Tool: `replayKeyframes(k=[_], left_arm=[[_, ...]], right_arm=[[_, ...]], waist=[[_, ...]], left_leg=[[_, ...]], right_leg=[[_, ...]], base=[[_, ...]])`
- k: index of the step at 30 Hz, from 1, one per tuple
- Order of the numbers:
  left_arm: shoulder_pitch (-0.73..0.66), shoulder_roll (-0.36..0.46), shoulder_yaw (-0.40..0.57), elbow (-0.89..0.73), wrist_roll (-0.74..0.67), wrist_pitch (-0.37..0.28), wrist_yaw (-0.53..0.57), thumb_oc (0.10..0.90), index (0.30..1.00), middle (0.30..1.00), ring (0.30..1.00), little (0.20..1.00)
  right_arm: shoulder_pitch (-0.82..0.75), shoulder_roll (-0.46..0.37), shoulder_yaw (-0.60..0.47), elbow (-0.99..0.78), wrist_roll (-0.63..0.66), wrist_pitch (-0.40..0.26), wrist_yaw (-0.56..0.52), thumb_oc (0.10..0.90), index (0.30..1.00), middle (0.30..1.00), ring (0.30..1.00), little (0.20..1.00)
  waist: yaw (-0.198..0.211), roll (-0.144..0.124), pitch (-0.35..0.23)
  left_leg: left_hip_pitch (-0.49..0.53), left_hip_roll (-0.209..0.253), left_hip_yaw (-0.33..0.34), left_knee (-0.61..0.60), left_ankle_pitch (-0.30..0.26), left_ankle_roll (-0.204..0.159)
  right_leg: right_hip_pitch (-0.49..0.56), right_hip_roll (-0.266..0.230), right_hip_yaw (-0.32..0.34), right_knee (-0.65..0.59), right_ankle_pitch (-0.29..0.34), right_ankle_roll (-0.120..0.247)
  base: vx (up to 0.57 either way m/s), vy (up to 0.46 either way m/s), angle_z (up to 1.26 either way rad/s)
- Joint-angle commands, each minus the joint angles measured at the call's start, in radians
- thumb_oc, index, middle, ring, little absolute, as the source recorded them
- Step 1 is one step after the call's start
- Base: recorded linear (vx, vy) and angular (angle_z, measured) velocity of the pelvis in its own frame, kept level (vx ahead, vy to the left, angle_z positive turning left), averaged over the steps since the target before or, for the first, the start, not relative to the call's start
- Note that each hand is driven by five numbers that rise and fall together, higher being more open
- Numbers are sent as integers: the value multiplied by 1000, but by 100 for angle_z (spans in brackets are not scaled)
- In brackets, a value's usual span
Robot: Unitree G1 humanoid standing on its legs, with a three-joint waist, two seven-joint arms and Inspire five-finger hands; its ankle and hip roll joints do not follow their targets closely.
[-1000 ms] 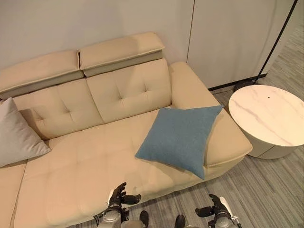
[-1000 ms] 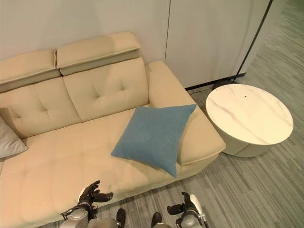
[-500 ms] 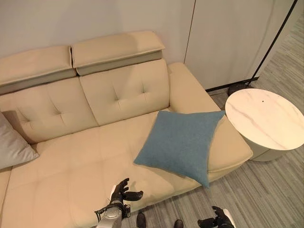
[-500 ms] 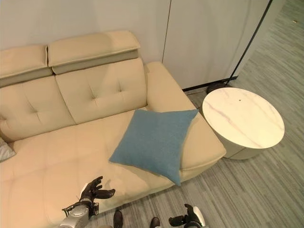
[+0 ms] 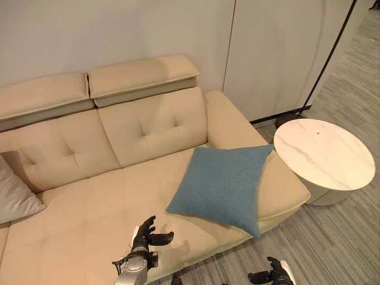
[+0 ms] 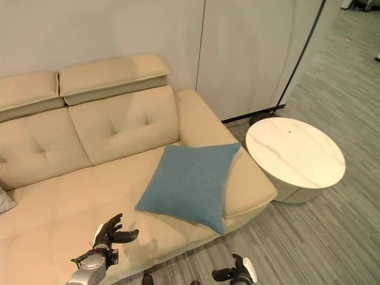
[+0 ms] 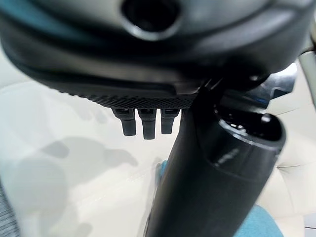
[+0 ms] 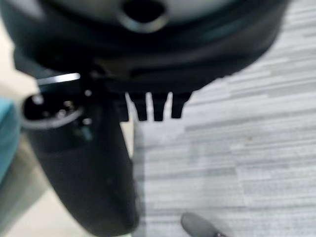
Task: Pick up all the scattered cushions and arrange them neatly on the sofa.
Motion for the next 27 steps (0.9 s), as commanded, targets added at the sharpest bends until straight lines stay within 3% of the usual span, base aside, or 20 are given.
replayKeyframes(k=[1,9,13,18,19,20,22,23,24,27], left_arm=[[-96,35,46,-49,42,-85,42,800,900,900,900,900],[-146,63,48,-73,60,-93,60,800,900,900,900,900],[-178,83,42,-91,75,-97,68,800,900,900,900,900],[-181,79,29,-89,73,-98,68,800,900,900,900,900],[-138,130,67,-76,49,-101,2,800,900,900,900,900],[-121,126,79,-104,58,-90,8,800,900,900,900,900],[-90,124,113,-130,44,-85,-4,800,900,900,900,900],[-89,124,112,-131,44,-85,-4,800,900,900,900,900],[-62,125,123,-138,56,-85,-20,800,900,900,900,900],[-46,107,131,-145,52,-80,-23,800,900,900,900,900]], right_arm=[[-48,-80,9,-31,-38,-7,-64,800,900,900,900,900],[-126,-151,23,-113,-75,-2,-88,800,900,900,900,900],[-211,-262,30,-189,-113,10,-93,800,900,900,900,900],[-307,-324,-4,-245,-42,7,-94,800,900,900,900,900],[-276,-698,-161,-341,40,5,1,800,900,900,900,900],[-232,-622,-233,-538,208,-63,45,800,900,900,900,900],[-173,-605,-336,-614,328,-155,18,800,900,900,900,900],[-169,-604,-338,-617,328,-154,18,800,900,900,900,900],[-154,-559,-374,-686,409,-201,27,800,900,900,900,900],[-145,-484,-400,-758,532,-234,60,800,900,900,900,900]], waist=[[6,-24,-16],[11,-31,-12],[19,-38,-7],[31,-46,-7],[27,-78,-17],[14,-74,-11],[7,-71,-14],[8,-71,-15],[6,-65,-15],[7,-64,-15]], left_leg=[[1,-24,-38,2,-123,-11],[-3,-25,-44,2,-125,-13],[-10,-24,-50,2,-124,-17],[-16,-25,-57,2,-125,-20],[-17,-21,-58,2,-125,-30],[-14,-18,-51,2,-127,-29],[-19,-18,-49,2,-128,-27],[-19,-18,-49,2,-128,-27],[-21,-18,-48,2,-131,-25],[-22,-17,-49,2,-135,-24]], right_leg=[[11,-61,1,32,-50,99],[5,-64,-10,31,-46,102],[0,-67,-21,27,-42,105],[0,-67,-32,22,-40,106],[1,-65,-40,19,-38,112],[-3,-64,-33,18,-37,113],[-10,-64,-31,17,-35,114],[-10,-64,-31,17,-35,114],[-12,-64,-32,17,-36,114],[-14,-62,-34,19,-39,112]], base=[[0,0,0],[0,0,0],[-1,9,3],[16,-5,3],[32,-48,11],[37,-37,15],[6,16,7],[28,33,-15],[29,27,-19],[12,11,-4]])
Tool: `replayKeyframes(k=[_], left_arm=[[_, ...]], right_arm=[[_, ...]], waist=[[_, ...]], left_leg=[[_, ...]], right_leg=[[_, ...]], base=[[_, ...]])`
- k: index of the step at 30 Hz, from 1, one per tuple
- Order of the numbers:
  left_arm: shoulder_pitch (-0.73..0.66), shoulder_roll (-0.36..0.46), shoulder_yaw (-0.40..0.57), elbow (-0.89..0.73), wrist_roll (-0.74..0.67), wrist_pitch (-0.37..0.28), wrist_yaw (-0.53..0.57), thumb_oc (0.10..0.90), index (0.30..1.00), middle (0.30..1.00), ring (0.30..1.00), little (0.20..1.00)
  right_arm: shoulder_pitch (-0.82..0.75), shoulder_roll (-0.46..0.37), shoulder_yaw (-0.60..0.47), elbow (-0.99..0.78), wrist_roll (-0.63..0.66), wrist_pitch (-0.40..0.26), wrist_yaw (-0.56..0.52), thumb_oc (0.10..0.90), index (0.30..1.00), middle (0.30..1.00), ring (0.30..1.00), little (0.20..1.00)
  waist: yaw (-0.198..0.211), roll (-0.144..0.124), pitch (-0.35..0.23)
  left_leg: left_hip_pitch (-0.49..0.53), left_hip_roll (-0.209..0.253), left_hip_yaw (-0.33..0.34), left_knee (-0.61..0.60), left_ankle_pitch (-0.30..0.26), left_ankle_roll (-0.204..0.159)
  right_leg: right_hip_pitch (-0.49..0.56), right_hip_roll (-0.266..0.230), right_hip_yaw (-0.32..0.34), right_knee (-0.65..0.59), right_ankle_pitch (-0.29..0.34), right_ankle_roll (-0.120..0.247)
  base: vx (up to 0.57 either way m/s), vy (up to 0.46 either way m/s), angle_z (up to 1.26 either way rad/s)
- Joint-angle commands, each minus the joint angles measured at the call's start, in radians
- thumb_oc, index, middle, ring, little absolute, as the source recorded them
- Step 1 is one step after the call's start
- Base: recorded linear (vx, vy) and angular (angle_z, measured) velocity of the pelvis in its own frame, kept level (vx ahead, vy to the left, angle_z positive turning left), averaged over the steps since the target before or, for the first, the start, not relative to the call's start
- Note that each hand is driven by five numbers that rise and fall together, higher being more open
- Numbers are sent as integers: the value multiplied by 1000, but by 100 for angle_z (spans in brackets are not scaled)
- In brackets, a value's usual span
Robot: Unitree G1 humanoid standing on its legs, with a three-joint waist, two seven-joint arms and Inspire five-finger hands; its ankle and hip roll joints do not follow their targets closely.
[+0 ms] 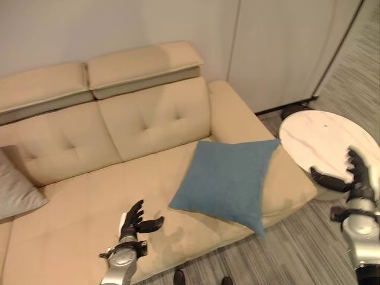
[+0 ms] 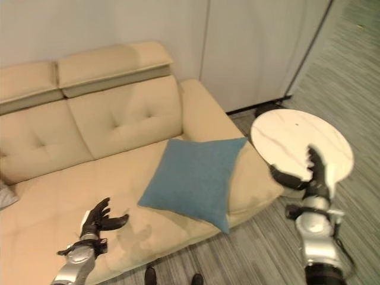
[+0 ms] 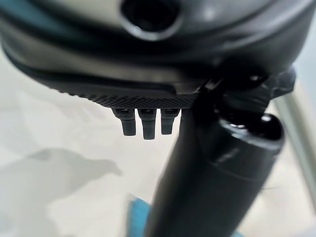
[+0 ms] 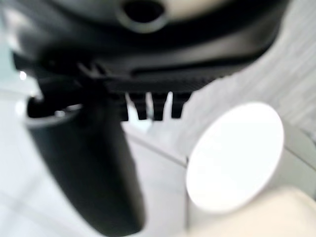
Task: Pick up all the scattered cushions and arrange them neatly on the sofa.
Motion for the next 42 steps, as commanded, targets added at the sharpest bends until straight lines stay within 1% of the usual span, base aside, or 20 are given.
replayKeyframes(k=[1,2,3,5,8,13,14,15,18,19,20,26,30,34,42], left_arm=[[-84,17,11,-20,10,-70,-10,800,900,900,900,900],[-84,18,11,-20,9,-70,-10,800,900,900,900,900],[-78,9,16,-30,3,-67,-7,800,900,900,900,900],[-69,9,20,-46,-2,-66,-15,800,900,900,900,900],[-61,4,19,-61,-5,-62,-17,800,900,900,900,900],[-64,7,18,-67,-7,-60,-15,800,900,900,900,900],[-69,6,18,-67,-9,-61,-15,800,900,900,900,900],[-72,8,16,-70,-9,-63,-15,800,900,900,900,900],[-78,7,13,-77,-11,-58,-10,800,900,900,900,900],[-78,8,13,-78,-11,-58,-10,800,900,900,900,900],[-82,5,15,-77,-14,-58,-5,800,900,900,900,900],[-105,8,5,-80,-20,-58,2,800,900,900,900,900],[-149,24,-2,-99,-31,-64,15,800,900,900,900,900],[-209,44,3,-119,-46,-79,41,800,900,900,900,900],[-353,89,15,-140,-71,-115,95,800,900,900,900,900]], right_arm=[[-79,33,13,-35,192,-136,15,800,900,900,900,900],[-77,34,13,-37,193,-135,15,800,900,900,900,900],[-70,73,29,-82,231,-137,26,800,900,900,900,900],[-47,97,47,-63,247,-111,61,800,900,900,900,900],[-14,142,82,-87,256,-92,80,800,900,900,900,900],[-10,164,123,-64,259,-63,101,800,900,900,900,900],[-6,180,141,-44,232,-47,106,800,900,900,900,900],[-13,179,146,0,225,-41,108,800,900,900,900,900],[-30,194,163,-5,167,-22,84,800,900,900,900,900],[-30,195,163,-6,166,-21,83,800,900,900,900,900],[-30,205,171,-1,120,-13,74,800,900,900,900,900],[-76,210,191,63,111,0,65,800,900,900,900,900],[-128,240,237,102,129,6,69,800,900,900,900,900],[-175,277,277,98,130,2,60,800,900,900,900,900],[-246,319,334,88,119,-7,54,800,900,900,900,900]], waist=[[30,-38,-29],[29,-39,-29],[31,-37,-26],[32,-37,-24],[31,-36,-21],[32,-33,-12],[33,-29,-5],[35,-29,-2],[39,-24,9],[38,-24,9],[39,-21,14],[44,-18,36],[49,-20,71],[53,-26,98],[47,-35,122]], left_leg=[[28,0,-34,3,-139,-28],[28,0,-34,3,-139,-28],[28,0,-34,3,-139,-27],[28,1,-33,3,-139,-29],[22,0,-34,3,-137,-30],[11,-3,-39,3,-132,-31],[3,-5,-43,3,-129,-31],[-2,-6,-46,3,-127,-32],[-16,-8,-52,3,-122,-32],[-17,-8,-52,3,-122,-32],[-24,-9,-55,3,-120,-31],[-44,-11,-59,3,-115,-30],[-73,-5,-53,5,-103,-25],[-122,-4,-50,30,-100,-24],[-219,-4,-45,68,-98,-24]], right_leg=[[21,-48,-30,31,-60,93],[21,-48,-31,31,-60,93],[19,-48,-30,31,-61,92],[20,-48,-33,30,-60,90],[18,-48,-37,27,-60,89],[12,-51,-43,29,-60,87],[6,-53,-46,30,-59,86],[3,-54,-52,31,-59,86],[-8,-58,-60,34,-58,86],[-9,-58,-61,34,-58,86],[-14,-59,-63,37,-58,85],[-36,-61,-61,44,-55,84],[-74,-59,-43,48,-47,82],[-110,-61,-31,47,-35,80],[-184,-65,-12,39,-7,82]], base=[[0,0,0],[0,0,0],[0,0,0],[0,0,0],[1,7,4],[-1,1,1],[0,0,0],[-23,5,3],[-20,6,14],[-16,8,18],[-11,7,9],[-20,5,3],[-41,9,-4],[-44,19,-9],[-10,28,-7]])
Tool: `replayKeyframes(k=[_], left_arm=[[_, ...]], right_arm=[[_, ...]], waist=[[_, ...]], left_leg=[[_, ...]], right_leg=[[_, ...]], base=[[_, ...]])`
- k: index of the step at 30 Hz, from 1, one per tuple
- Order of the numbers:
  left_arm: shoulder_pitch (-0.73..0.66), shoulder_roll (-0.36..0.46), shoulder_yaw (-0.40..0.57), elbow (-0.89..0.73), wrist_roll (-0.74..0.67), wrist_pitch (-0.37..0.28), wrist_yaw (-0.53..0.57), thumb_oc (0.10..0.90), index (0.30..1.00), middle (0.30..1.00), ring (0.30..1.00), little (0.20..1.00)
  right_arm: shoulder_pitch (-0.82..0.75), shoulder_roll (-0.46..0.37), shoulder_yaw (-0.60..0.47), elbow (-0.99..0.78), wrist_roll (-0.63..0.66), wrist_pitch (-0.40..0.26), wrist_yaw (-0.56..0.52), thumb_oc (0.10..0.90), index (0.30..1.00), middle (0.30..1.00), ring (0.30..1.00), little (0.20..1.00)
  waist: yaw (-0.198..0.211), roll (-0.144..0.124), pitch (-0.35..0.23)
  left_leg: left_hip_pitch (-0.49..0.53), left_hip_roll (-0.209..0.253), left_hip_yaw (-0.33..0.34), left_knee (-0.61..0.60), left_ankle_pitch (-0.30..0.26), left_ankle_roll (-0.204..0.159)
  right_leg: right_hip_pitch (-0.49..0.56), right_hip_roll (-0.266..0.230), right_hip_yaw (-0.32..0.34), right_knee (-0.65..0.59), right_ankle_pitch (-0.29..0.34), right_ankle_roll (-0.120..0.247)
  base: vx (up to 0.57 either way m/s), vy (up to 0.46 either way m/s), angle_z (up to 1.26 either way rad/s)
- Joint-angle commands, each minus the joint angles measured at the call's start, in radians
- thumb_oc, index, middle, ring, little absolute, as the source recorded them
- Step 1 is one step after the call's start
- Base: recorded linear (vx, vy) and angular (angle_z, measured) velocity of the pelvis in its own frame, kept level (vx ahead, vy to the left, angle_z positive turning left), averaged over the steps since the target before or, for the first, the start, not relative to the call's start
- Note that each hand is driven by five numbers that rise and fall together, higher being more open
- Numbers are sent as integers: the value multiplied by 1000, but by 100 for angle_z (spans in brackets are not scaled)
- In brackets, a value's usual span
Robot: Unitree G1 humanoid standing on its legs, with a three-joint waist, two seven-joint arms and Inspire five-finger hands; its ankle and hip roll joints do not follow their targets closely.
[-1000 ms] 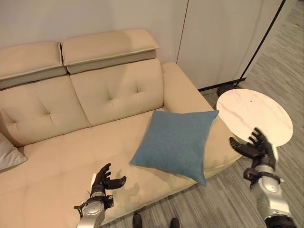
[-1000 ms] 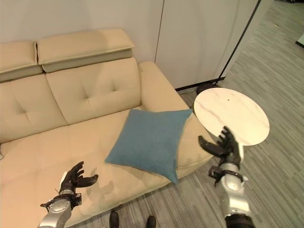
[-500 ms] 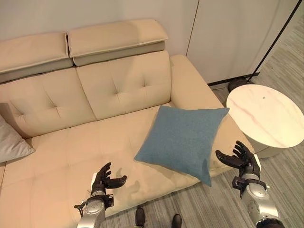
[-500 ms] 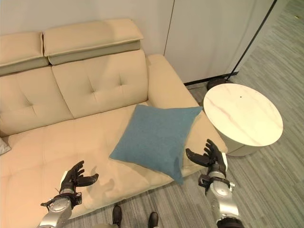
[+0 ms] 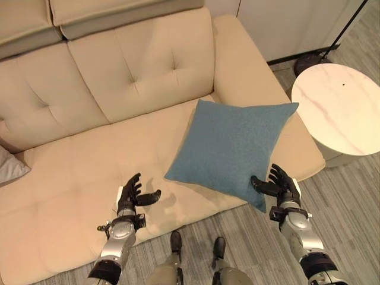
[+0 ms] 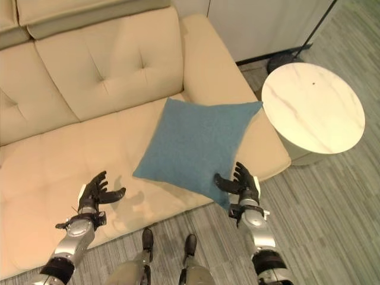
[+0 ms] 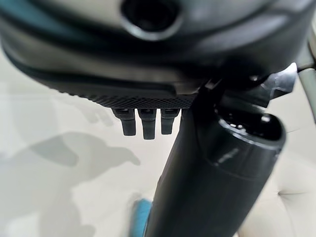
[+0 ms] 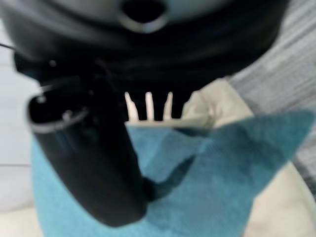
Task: Pick up all the scattered cushions and arrange them neatly on the sofa.
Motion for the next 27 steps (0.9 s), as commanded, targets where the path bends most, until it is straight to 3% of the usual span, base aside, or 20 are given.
replayKeyframes(k=[1,10,27], left_arm=[[-107,71,24,-67,-11,-124,53,800,900,900,900,900],[-252,82,21,-71,-84,-169,103,800,900,900,900,900],[-446,50,-116,-21,-81,-150,92,800,900,900,900,900]], right_arm=[[-90,-7,-7,-47,-10,-73,-16,800,900,900,900,900],[-153,11,56,-107,-54,-79,-13,800,900,900,900,900],[-234,10,121,-280,-53,-94,-2,800,900,900,900,900]], waist=[[15,-31,-36],[-6,-35,-31],[-56,-55,3]], left_leg=[[-31,-6,-43,69,-137,-38],[-66,-13,-34,58,-132,-35],[-127,-13,-8,68,-129,-33]], right_leg=[[9,-65,-11,36,-49,94],[-35,-70,5,29,-28,105],[-103,-72,31,31,5,119]], base=[[12,44,-4],[27,45,-7],[-8,20,-5]])
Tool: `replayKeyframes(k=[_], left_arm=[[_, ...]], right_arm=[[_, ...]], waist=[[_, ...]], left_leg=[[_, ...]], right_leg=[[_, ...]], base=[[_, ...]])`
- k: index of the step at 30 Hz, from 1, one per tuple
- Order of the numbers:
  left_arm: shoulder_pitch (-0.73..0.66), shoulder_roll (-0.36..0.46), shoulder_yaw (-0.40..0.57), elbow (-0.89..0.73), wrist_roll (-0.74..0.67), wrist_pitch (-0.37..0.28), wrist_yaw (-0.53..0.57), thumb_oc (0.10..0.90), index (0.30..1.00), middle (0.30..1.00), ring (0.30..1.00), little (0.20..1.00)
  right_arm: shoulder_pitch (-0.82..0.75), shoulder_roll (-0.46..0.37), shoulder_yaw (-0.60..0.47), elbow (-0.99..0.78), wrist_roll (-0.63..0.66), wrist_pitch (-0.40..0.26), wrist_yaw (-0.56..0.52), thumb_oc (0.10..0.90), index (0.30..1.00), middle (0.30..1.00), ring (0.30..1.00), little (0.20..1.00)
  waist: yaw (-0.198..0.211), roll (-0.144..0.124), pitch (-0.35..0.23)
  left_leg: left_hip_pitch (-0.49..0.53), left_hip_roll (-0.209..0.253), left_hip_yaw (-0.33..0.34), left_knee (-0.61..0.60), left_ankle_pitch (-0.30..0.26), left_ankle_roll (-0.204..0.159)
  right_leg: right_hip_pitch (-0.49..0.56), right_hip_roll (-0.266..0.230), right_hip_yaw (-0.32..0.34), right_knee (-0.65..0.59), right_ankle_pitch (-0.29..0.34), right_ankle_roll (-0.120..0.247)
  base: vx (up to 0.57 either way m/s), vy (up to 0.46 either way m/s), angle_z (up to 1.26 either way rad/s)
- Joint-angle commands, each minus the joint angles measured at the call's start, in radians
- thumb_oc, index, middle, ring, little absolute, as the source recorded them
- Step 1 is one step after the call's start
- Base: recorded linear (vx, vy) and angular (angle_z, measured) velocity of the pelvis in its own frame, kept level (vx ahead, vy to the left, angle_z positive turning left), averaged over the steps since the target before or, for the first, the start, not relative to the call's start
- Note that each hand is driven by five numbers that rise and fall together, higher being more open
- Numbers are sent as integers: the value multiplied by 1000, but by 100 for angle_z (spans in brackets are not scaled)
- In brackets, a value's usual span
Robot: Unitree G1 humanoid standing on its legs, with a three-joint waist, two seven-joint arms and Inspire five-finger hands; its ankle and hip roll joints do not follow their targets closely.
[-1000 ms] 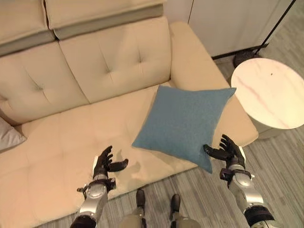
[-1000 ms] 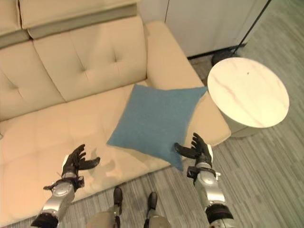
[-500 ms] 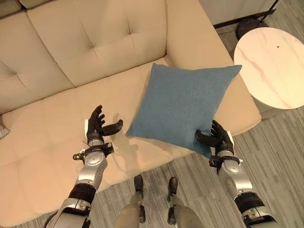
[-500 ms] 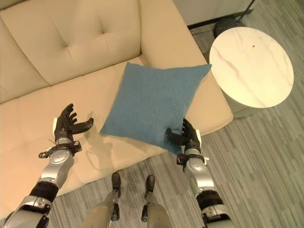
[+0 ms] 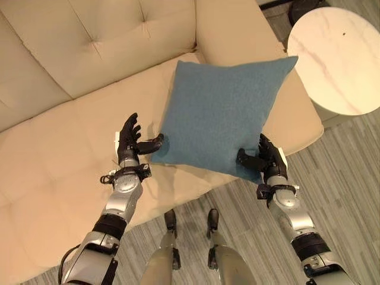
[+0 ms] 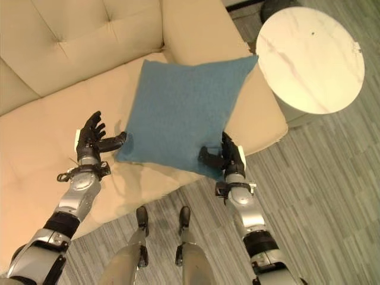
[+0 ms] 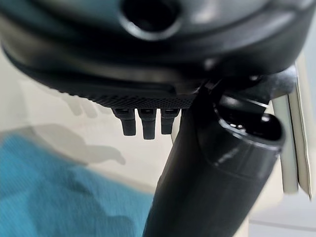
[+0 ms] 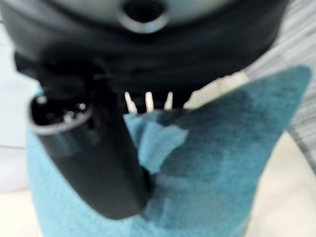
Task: Pick up all the scattered cushions and arrange them neatly on the sofa.
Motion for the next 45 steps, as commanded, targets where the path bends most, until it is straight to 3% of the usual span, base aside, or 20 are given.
replayKeyframes(k=[1,13,16,17,18,19,20,21,22,23,36,45], left_arm=[[-120,16,-39,-18,23,-85,2,800,900,900,900,900],[-205,-23,-170,18,74,-49,-40,800,900,900,900,900],[-202,-76,-185,61,57,-54,-47,800,900,900,900,900],[-210,-89,-190,66,50,-55,-50,737,806,806,806,806],[-208,-93,-195,59,49,-60,-45,709,764,764,764,764],[-202,-92,-201,47,49,-62,-46,582,573,573,573,573],[-197,-93,-202,40,43,-62,-52,464,396,396,396,396],[-194,-90,-199,29,41,-64,-52,400,300,300,300,300],[-194,-90,-199,29,41,-64,-52,400,300,300,300,300],[-191,-93,-194,16,29,-71,-53,400,300,300,300,300],[-93,-92,-123,-65,-24,-77,-73,400,300,300,300,300],[183,-128,-69,-279,-37,-69,-121,400,300,300,300,300]], right_arm=[[-120,33,20,-123,-11,-94,22,800,900,900,900,900],[-188,40,76,-143,21,-97,31,800,900,900,900,900],[-139,123,10,39,23,-124,-27,800,900,900,900,900],[-159,140,13,56,29,-134,-32,800,900,900,900,900],[-167,152,18,66,28,-136,-37,800,900,900,900,900],[-167,154,22,64,26,-138,-33,800,900,900,900,900],[-168,156,24,65,30,-136,-31,696,745,745,745,745],[-164,156,24,62,31,-138,-29,621,632,632,632,632],[-163,156,24,62,31,-138,-29,562,542,542,542,542],[-158,155,25,65,35,-141,-23,400,300,300,300,300],[-79,142,11,44,27,-129,17,400,300,300,300,300],[149,112,-40,-125,-37,-110,83,400,300,300,300,300]], waist=[[6,-35,-51],[-13,-53,-29],[-14,-41,-24],[-13,-37,-25],[-12,-33,-25],[-11,-30,-25],[-10,-28,-23],[-9,-25,-22],[-9,-25,-22],[-9,-20,-21],[2,9,-41],[17,43,-89]], left_leg=[[-4,-13,-57,69,-138,-37],[-40,-3,-47,62,-118,-38],[-24,-3,-45,50,-123,-37],[-23,-4,-46,50,-124,-36],[-21,-4,-48,50,-124,-35],[-19,-5,-49,49,-125,-35],[-16,-6,-50,49,-125,-35],[-12,-6,-51,47,-125,-35],[-11,-6,-51,47,-125,-35],[-7,-7,-52,44,-124,-36],[56,-9,-60,39,-131,-39],[156,-6,-85,27,-134,-42]], right_leg=[[45,-72,-21,32,-27,124],[-6,-64,-7,27,-11,125],[3,-63,-6,24,-19,126],[4,-63,-5,25,-22,125],[3,-63,-5,26,-23,124],[2,-63,-5,27,-25,123],[2,-63,-6,29,-28,122],[4,-64,-7,30,-30,121],[4,-64,-7,30,-30,121],[8,-66,-8,33,-34,120],[61,-66,-19,45,-64,109],[153,-63,-57,90,-131,87]], base=[[-22,10,-11],[-6,0,-4],[26,19,-8],[0,0,0],[0,0,0],[0,0,0],[0,0,0],[0,0,0],[2,-13,3],[2,-14,4],[3,-17,1],[23,-79,13]])
